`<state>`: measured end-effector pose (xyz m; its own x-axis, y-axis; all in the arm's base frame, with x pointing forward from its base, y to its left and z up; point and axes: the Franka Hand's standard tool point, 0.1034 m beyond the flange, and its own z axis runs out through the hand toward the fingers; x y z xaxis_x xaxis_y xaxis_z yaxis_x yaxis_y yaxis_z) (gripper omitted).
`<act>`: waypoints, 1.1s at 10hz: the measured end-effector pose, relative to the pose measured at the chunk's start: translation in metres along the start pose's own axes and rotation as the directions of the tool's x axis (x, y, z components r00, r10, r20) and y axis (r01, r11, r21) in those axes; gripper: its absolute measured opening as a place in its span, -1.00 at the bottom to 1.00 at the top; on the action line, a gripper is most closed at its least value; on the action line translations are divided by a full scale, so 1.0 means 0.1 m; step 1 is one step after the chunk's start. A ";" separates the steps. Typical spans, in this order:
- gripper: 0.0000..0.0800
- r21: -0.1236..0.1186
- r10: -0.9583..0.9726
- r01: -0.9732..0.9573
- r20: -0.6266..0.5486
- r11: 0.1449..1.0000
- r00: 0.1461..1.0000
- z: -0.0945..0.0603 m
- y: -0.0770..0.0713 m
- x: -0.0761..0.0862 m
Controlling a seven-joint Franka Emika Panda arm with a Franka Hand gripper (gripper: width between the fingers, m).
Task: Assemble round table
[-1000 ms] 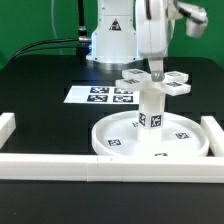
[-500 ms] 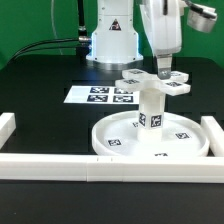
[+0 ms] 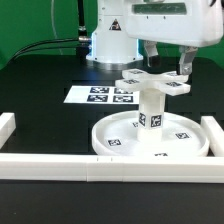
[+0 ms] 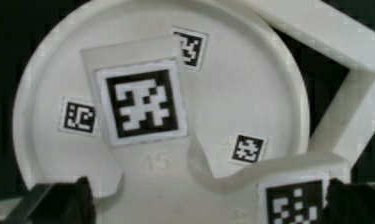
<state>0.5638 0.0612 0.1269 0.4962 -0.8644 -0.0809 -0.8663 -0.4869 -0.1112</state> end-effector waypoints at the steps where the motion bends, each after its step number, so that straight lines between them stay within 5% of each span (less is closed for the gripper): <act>1: 0.62 0.000 -0.058 0.058 0.000 0.998 0.998 0.00 0.00 0.00; 3: 0.62 -0.010 -0.284 0.284 0.003 0.959 0.959 0.00 0.02 0.01; 6: 0.62 -0.029 -0.635 0.634 0.005 0.772 0.773 -0.03 -0.01 0.02; 11: 0.62 -0.036 -0.852 0.852 0.017 0.523 0.523 -0.02 -0.01 0.00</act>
Offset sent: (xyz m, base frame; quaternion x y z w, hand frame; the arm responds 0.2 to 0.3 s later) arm -0.0006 -0.0040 0.0034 -0.0315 -0.0264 -0.3278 0.9438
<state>0.5649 0.0615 0.1289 0.9987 -0.0356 0.0360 -0.0322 -0.9953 -0.0917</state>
